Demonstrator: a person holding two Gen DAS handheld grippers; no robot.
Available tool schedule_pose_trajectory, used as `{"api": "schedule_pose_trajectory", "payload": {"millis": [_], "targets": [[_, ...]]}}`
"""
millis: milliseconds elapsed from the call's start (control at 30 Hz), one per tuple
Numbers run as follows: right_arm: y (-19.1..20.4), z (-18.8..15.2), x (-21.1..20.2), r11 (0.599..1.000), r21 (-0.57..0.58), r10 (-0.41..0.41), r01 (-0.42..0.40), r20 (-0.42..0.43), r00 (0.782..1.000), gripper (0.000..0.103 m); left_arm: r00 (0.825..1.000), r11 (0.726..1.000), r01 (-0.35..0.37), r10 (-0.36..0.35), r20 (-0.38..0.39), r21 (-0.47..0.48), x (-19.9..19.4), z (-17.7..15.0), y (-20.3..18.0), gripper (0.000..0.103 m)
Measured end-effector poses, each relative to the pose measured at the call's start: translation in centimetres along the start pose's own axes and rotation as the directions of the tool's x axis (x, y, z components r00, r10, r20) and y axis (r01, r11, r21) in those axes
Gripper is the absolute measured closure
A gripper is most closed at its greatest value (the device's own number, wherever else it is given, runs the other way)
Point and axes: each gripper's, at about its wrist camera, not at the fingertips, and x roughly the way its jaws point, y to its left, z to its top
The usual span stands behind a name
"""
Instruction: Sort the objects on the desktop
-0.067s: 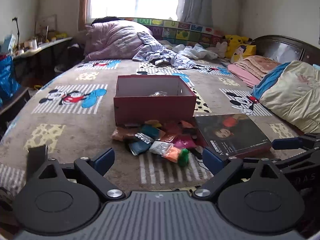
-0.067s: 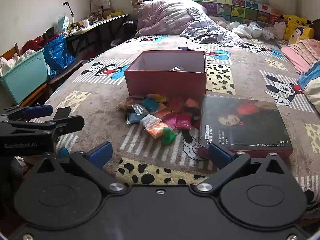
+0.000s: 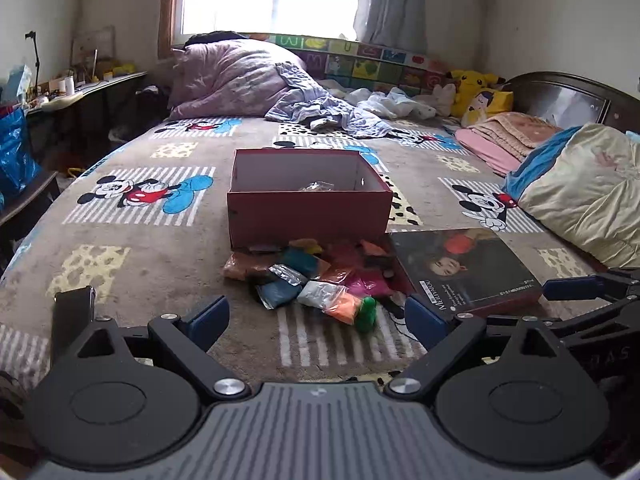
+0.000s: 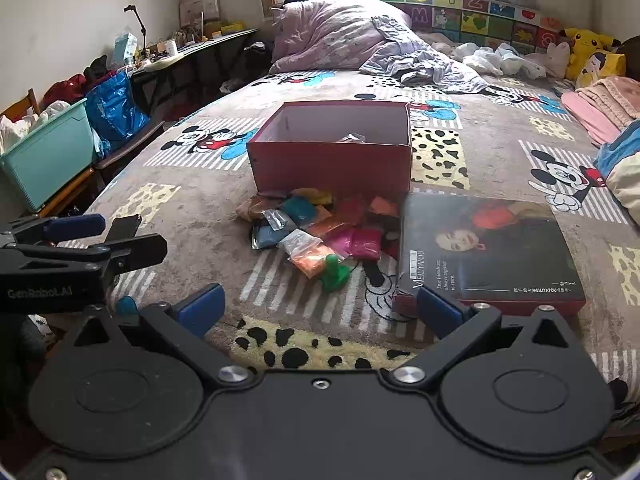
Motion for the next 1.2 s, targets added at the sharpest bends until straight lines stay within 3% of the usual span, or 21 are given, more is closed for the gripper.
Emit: {"api": "schedule_pose_trajectory", "payload": {"millis": [1200], "targets": [[-0.08, -0.26, 0.69, 1.000, 0.009, 0.006, -0.006, -0.021, 1.000, 0.001, 0.999, 1.000, 0.025, -0.026, -0.026, -0.013, 0.17, -0.56, -0.22, 0.008]]}}
